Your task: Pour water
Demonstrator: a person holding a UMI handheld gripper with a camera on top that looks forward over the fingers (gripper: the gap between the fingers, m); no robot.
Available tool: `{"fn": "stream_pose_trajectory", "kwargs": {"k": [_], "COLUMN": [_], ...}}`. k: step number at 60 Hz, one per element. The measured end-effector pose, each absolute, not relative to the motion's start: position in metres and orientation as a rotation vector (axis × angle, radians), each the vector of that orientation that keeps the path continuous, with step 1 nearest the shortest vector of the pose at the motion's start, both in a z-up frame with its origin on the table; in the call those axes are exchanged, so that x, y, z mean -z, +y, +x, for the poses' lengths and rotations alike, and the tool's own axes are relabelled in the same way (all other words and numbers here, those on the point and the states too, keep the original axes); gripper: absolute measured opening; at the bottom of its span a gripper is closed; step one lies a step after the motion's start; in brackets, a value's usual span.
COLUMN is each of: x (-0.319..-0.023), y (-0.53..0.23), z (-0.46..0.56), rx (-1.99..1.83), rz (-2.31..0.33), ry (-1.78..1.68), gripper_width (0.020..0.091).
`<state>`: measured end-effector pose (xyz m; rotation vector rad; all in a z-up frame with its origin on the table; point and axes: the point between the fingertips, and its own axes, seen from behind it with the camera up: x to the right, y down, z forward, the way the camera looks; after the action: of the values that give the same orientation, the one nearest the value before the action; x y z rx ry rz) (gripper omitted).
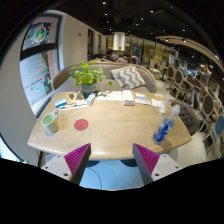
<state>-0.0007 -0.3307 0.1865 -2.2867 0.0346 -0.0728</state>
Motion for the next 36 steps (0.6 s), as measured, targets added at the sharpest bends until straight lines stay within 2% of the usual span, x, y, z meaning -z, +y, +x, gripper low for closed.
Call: {"fn": "stream_pose_trajectory", "kwargs": {"k": [17,26,36], "x": [-0.109,-0.091,-0.085], "y": [-0.336,-0.303,-0.248], "z": [0.157,0.229,0.268], "rx": [0.041,0.062,0.026], "rz": [-2.316,-2.254,-2.161], "ry": [0.082,0.1,0.116], "gripper_width": [0.0857,0.0856,0.085]}}
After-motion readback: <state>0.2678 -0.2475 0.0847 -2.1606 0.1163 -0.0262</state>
